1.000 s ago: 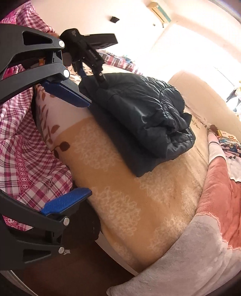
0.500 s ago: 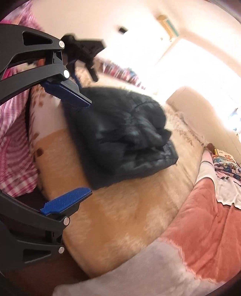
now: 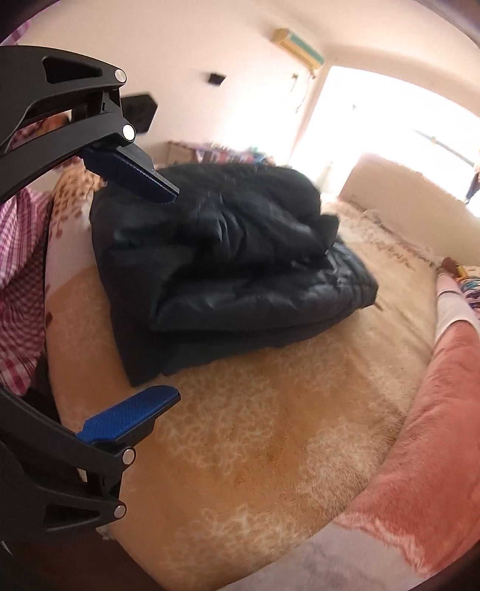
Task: Fold large clothes
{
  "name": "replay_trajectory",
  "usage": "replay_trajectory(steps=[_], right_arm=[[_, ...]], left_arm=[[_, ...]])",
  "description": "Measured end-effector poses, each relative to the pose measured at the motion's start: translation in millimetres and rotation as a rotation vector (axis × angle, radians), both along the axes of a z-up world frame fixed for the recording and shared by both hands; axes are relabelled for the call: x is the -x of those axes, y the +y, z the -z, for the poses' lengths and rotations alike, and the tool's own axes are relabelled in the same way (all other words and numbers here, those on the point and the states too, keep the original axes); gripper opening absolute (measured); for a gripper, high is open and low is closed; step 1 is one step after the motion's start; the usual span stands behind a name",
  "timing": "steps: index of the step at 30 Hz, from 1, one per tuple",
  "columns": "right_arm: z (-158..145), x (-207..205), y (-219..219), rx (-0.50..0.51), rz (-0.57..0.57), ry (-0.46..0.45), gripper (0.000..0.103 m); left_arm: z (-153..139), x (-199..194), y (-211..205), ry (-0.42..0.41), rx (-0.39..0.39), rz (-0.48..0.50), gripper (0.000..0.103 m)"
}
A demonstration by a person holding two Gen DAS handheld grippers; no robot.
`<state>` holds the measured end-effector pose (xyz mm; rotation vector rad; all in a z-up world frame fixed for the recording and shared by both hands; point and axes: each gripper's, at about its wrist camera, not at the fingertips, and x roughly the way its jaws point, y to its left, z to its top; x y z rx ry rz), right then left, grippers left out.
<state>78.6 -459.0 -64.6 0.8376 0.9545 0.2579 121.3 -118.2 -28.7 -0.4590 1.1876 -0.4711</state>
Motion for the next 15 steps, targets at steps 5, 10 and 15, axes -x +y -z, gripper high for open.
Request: replay_trajectory(steps=[5,10,15], right_arm=[[18.1,-10.8,14.8,0.049,-0.062,0.065,0.095],[24.9,-16.8,31.1,0.128,-0.107,0.090,0.095],[21.4,-19.8,51.2,0.265,-0.172,0.111,0.095]], left_arm=[[2.6,0.2,-9.2,-0.023,-0.054,0.051,0.098],[8.1,-3.7,-17.4,-0.031,-0.097,0.066,0.099],[17.5,-7.0,-24.4,0.006,-0.121,0.060,0.099]])
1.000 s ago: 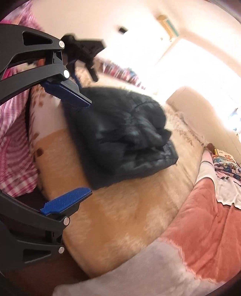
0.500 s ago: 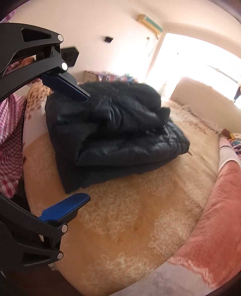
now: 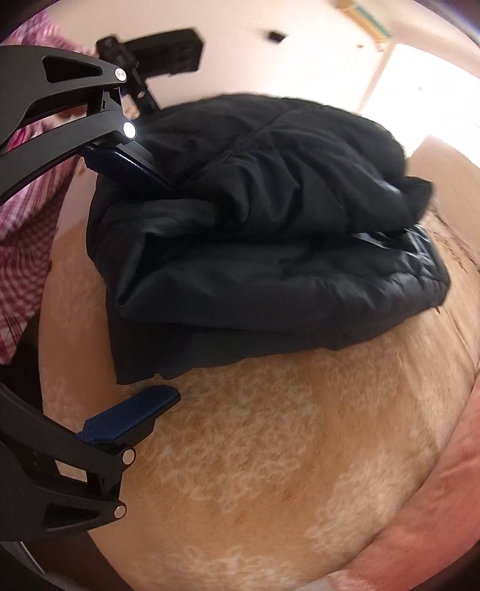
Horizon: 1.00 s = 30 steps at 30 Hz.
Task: Fold large clothes
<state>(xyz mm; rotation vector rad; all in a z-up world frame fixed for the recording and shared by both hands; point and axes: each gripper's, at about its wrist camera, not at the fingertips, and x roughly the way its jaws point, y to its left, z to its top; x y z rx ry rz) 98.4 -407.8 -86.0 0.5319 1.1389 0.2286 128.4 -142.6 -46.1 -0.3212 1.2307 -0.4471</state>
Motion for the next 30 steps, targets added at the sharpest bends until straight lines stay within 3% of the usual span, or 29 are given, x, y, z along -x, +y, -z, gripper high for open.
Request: replay_trajectory(steps=[7,13,23,30], right_arm=[[-5.1,-0.2,11.6,0.055,-0.018,-0.002,0.092],[-13.4,3.5,19.3,0.032,-0.047,-0.028,0.063],[-30.4,12.7,62.1,0.185,-0.053,-0.094,0.051],[-36.8,22.2,104.1,0.279,-0.056,-0.131,0.048]], left_arm=[[-8.7,9.8,-8.1,-0.060,-0.040,0.023,0.085],[-18.7,18.7,-15.2,-0.126,-0.100,0.028,0.074],[-25.8,23.1,-35.1,-0.212,-0.223,0.052,0.072],[-29.1,28.7,-56.5,-0.294,-0.372,0.083,0.072]])
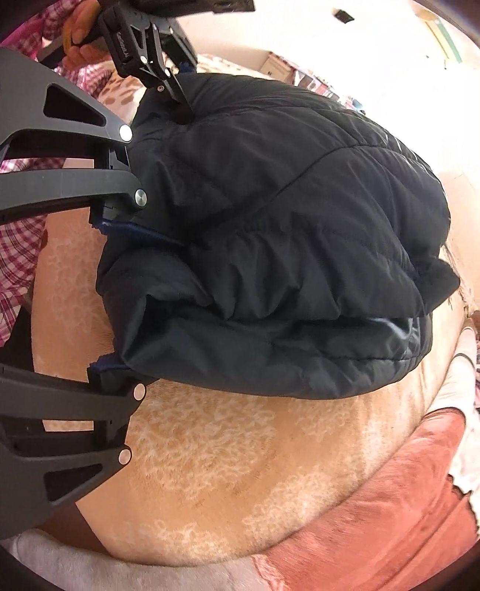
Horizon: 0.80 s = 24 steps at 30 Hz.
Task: Fold large clothes
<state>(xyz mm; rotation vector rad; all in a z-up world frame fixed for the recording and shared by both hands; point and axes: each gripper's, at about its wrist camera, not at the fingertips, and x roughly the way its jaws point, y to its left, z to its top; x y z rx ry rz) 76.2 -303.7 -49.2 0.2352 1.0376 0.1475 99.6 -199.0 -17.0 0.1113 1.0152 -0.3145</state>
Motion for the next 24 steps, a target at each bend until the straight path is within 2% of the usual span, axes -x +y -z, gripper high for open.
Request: replay_trajectory(steps=[5,9,16,24], right_arm=[[-6.7,12.1,23.4,0.056,-0.004,-0.030,0.045],[-15.9,21.2,37.7,0.097,-0.024,-0.056,0.040],[-32.6,29.8,76.5,0.107,-0.085,-0.093,0.035],[-38.0,26.5,138.4,0.111,-0.170,-0.110,0.033]], left_arm=[[-5.7,5.2,-13.9,-0.070,-0.105,0.019,0.071],[-11.3,6.2,-12.2,-0.100,-0.119,0.021,0.064],[-21.8,-0.2,8.5,-0.142,-0.123,-0.004,0.051],[-27.2,-10.6,48.4,-0.177,-0.129,-0.081,0.046]])
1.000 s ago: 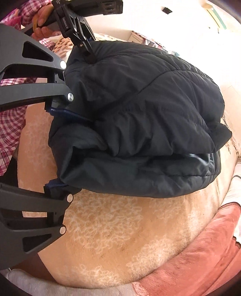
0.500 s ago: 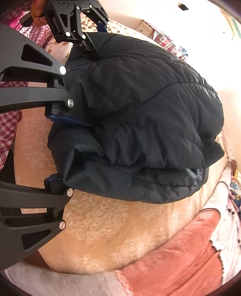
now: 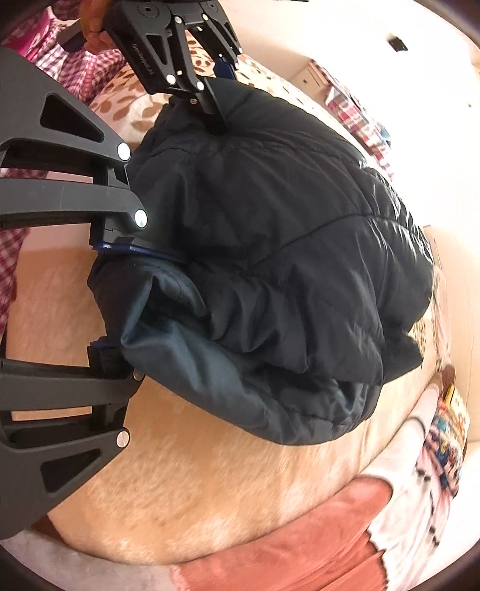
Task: Fold large clothes
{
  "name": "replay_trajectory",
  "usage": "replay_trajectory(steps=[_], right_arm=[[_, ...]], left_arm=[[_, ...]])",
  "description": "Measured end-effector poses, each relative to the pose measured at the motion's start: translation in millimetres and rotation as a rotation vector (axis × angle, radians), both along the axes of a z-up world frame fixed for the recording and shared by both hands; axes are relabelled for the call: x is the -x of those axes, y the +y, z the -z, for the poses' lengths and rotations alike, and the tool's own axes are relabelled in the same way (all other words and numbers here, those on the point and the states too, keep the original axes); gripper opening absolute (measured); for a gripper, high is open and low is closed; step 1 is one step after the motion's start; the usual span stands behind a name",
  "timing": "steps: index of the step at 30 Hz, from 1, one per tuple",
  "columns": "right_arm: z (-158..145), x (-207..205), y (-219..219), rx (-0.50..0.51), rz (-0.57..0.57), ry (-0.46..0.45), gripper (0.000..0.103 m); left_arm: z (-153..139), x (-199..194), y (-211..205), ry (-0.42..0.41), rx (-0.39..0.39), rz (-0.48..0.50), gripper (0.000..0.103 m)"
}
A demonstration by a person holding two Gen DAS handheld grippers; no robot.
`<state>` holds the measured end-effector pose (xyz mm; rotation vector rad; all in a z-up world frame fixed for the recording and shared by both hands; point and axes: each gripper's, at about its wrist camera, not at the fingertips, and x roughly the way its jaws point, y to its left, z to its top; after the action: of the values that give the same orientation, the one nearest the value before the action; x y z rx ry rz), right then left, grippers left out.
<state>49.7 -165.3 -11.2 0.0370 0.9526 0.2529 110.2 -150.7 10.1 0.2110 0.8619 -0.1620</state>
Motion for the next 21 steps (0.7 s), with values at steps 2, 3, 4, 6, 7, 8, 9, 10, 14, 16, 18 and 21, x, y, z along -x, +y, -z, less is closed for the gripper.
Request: replay_trajectory(steps=[2,3,4,6,7,8,9,10,14,16,18,21], right_arm=[[-1.2,-1.6,21.1,0.007,-0.030,-0.004,0.033],[-1.7,-2.9,27.6,0.008,-0.041,-0.003,0.033],[-2.9,-3.4,37.4,0.012,-0.056,-0.005,0.033],[-4.0,-7.6,47.7,0.018,-0.082,-0.006,0.033],[-4.3,-9.5,57.2,0.023,-0.098,-0.007,0.033],[-2.9,-15.1,60.3,0.026,-0.109,-0.007,0.033],[-1.9,-19.4,68.5,0.033,-0.124,-0.008,0.033],[-2.5,-21.2,77.3,0.039,-0.136,-0.009,0.033],[0.6,-38.4,99.0,0.058,-0.176,-0.007,0.033],[0.5,-45.9,114.4,0.072,-0.192,-0.007,0.033],[3.0,-55.9,119.0,0.083,-0.199,-0.006,0.033],[6.8,-66.0,124.2,0.105,-0.198,-0.010,0.033]], left_arm=[[-0.1,-1.7,15.1,-0.001,0.005,-0.030,0.046],[0.4,1.0,26.2,-0.003,0.007,-0.043,0.045],[0.6,0.7,32.3,-0.004,0.009,-0.056,0.045],[1.9,0.2,47.6,-0.008,0.015,-0.088,0.045],[2.5,0.0,54.9,-0.008,0.019,-0.102,0.045],[3.3,-0.6,61.8,-0.008,0.023,-0.114,0.045],[4.1,-1.5,69.9,-0.009,0.026,-0.128,0.045],[4.7,-2.2,76.4,-0.012,0.029,-0.141,0.045],[5.9,-7.7,99.0,-0.022,0.035,-0.188,0.045],[8.1,-12.4,110.0,-0.024,0.035,-0.203,0.045],[10.5,-15.9,116.6,-0.025,0.040,-0.211,0.045],[13.8,-20.9,123.5,-0.026,0.047,-0.223,0.045]])
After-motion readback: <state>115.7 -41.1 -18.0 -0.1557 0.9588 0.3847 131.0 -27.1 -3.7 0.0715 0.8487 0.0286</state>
